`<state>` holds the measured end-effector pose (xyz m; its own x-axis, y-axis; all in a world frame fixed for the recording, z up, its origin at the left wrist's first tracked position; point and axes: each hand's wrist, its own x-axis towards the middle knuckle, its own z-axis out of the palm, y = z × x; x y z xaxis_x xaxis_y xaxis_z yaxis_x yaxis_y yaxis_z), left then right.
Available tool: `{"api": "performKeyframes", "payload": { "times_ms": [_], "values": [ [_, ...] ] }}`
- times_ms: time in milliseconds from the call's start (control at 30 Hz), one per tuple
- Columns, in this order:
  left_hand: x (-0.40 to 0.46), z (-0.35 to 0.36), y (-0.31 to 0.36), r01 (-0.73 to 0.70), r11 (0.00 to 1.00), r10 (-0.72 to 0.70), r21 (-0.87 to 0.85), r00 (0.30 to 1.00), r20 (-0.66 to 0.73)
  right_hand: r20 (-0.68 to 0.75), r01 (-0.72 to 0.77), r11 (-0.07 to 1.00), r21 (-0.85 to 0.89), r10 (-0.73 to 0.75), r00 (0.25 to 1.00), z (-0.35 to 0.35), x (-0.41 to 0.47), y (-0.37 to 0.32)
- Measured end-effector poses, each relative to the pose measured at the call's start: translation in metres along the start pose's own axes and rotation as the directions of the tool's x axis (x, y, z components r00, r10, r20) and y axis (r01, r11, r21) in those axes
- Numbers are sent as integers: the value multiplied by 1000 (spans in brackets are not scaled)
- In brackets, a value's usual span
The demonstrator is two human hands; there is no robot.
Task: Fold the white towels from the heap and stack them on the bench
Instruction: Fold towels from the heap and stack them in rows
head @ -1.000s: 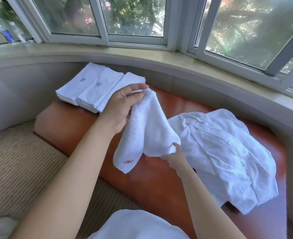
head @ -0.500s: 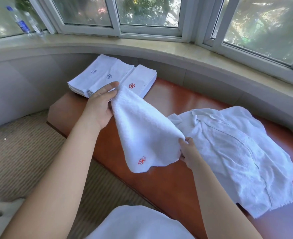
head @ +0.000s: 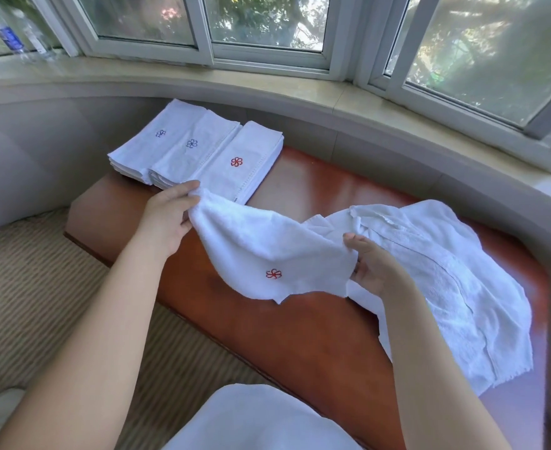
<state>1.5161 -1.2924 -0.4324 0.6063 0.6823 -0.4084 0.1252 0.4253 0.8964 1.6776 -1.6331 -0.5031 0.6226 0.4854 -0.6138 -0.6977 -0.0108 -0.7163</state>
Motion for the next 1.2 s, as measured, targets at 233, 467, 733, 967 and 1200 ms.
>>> {"api": "performKeyframes", "payload": {
  "times_ms": [233,467,733,967,1200],
  "values": [
    [23,-28,-25,166,965,-191,205,975,111,-208,81,965,-250,-135,969,6,-4,-19],
    [39,-49,-37,255,960,-269,116,955,128,-270,252,903,-347,-354,896,16,-16,-26],
    [58,-56,-27,147,956,-198,253,961,192,-363,331,881,-339,-447,818,14,-35,-13],
    [66,-47,-7,16,933,-121,359,955,272,-258,296,914,-279,-368,893,19,-52,-5],
    [68,-54,0,-76,901,-64,426,950,305,-387,342,881,-327,-455,802,22,-64,11]
  ]
}}
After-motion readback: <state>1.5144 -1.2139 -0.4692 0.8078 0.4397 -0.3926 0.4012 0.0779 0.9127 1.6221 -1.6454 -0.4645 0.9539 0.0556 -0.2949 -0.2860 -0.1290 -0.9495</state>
